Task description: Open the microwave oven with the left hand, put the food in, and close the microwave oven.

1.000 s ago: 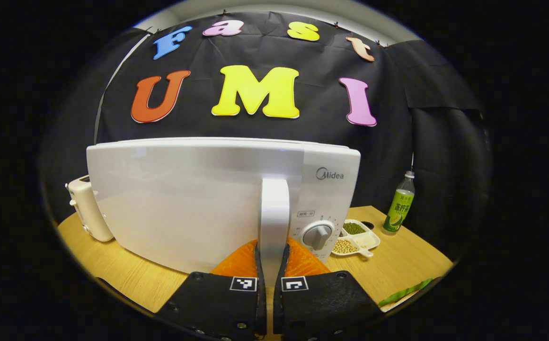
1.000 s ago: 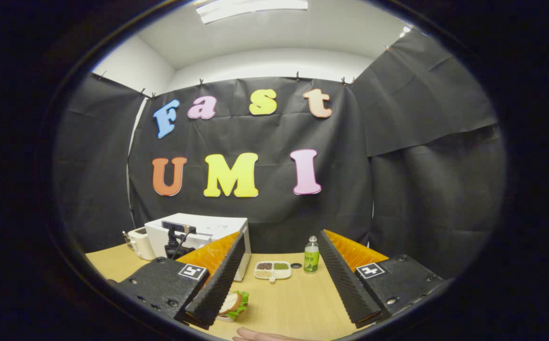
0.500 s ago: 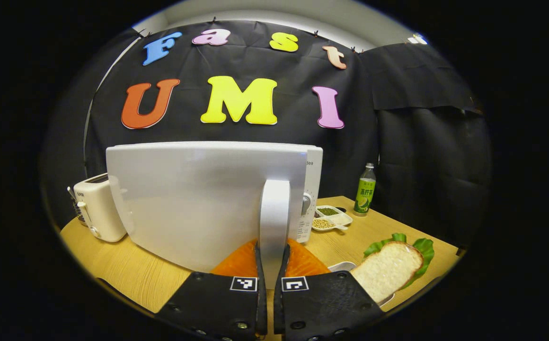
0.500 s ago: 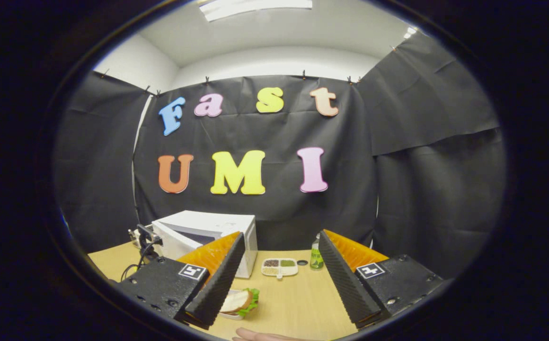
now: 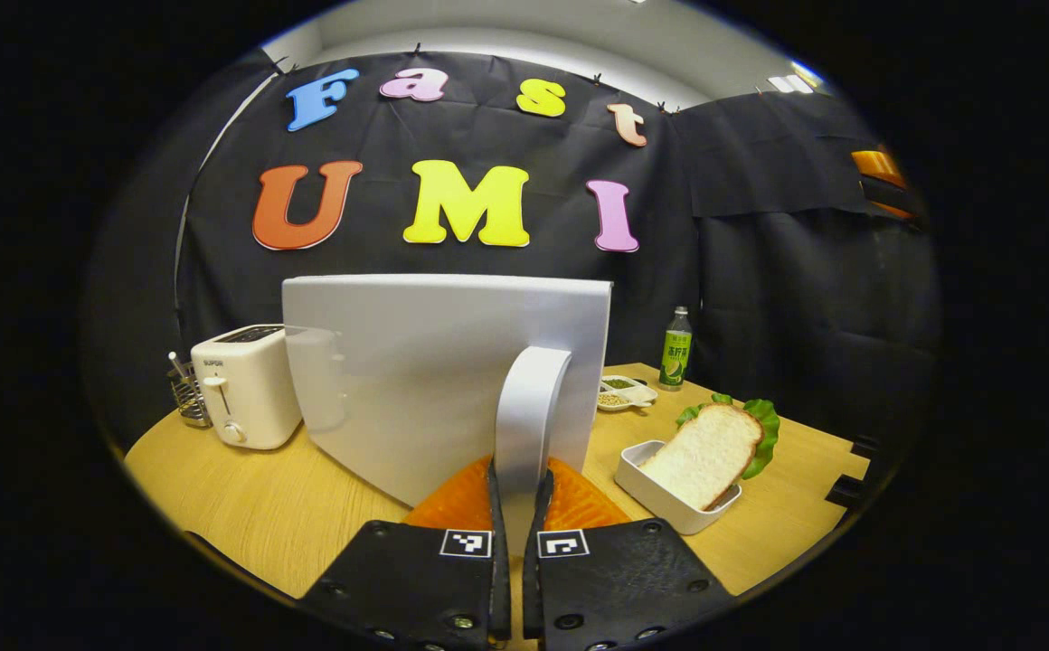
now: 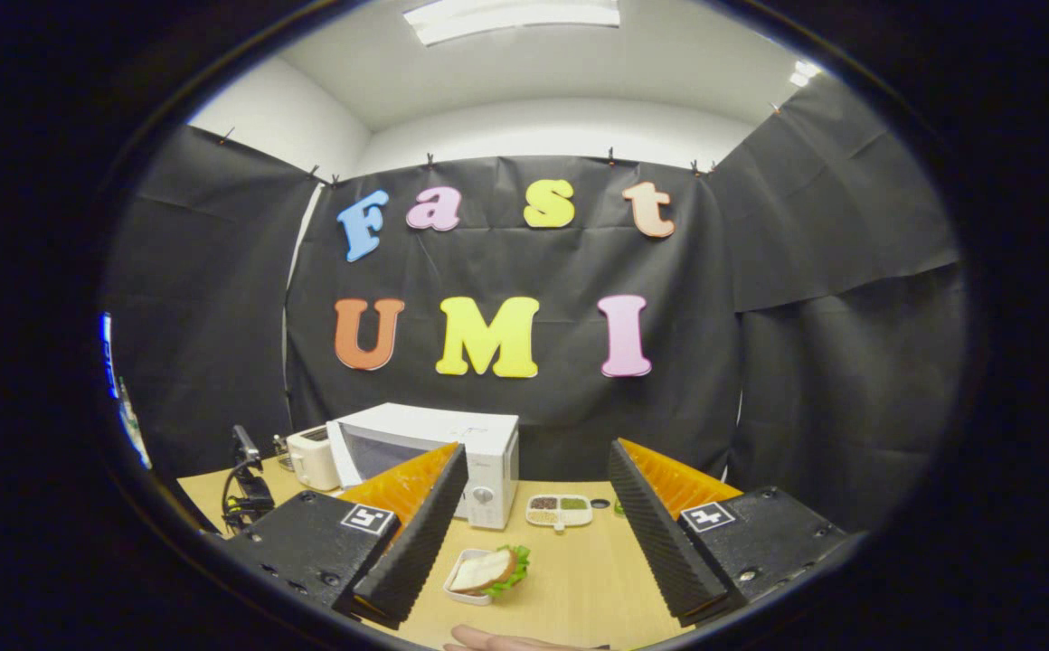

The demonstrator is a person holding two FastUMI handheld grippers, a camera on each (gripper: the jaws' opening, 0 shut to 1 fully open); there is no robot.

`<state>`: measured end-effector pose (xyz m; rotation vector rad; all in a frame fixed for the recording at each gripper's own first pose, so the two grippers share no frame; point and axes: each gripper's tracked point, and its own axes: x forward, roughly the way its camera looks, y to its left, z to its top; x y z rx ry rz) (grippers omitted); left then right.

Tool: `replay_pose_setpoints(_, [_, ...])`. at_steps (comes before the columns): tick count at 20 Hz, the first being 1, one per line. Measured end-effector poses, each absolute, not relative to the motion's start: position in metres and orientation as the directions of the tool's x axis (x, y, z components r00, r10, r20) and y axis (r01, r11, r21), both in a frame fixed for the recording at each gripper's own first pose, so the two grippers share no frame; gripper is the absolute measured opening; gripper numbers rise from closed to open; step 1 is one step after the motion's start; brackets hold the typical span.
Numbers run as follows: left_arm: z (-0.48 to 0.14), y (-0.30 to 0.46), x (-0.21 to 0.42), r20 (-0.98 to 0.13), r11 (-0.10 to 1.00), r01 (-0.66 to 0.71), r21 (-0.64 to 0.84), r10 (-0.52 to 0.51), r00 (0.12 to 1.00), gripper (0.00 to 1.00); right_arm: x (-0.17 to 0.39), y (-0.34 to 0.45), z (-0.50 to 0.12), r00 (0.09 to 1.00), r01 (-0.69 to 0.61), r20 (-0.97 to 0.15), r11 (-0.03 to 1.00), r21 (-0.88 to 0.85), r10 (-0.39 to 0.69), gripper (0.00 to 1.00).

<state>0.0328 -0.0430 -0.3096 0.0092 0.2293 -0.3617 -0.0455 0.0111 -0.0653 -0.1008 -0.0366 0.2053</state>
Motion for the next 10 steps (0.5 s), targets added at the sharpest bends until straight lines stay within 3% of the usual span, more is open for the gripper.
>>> replay_pose_setpoints(4, [-0.307, 0.025, -0.001, -0.23, 0.961, 0.277, 0.0, -0.27, 0.935, 0.04, -0.046, 0.024, -0.076, 0.974, -0.225, 0.008, 0.969, -0.098, 0.227, 1.0])
replay_pose_setpoints(8, [-0.305, 0.118, -0.02, -0.235, 0.993, 0.103, 0.05, -0.089, 0.968, 0.04, -0.04, 0.034, -0.087, 0.972, -0.237, -0.013, 0.968, -0.083, 0.237, 1.0])
replay_pose_setpoints(10, [-0.305, 0.145, -0.02, -0.232, 0.997, 0.079, 0.025, -0.071, 0.97, 0.04, -0.037, 0.043, -0.093, 0.969, -0.247, -0.028, 0.966, -0.071, 0.246, 1.0])
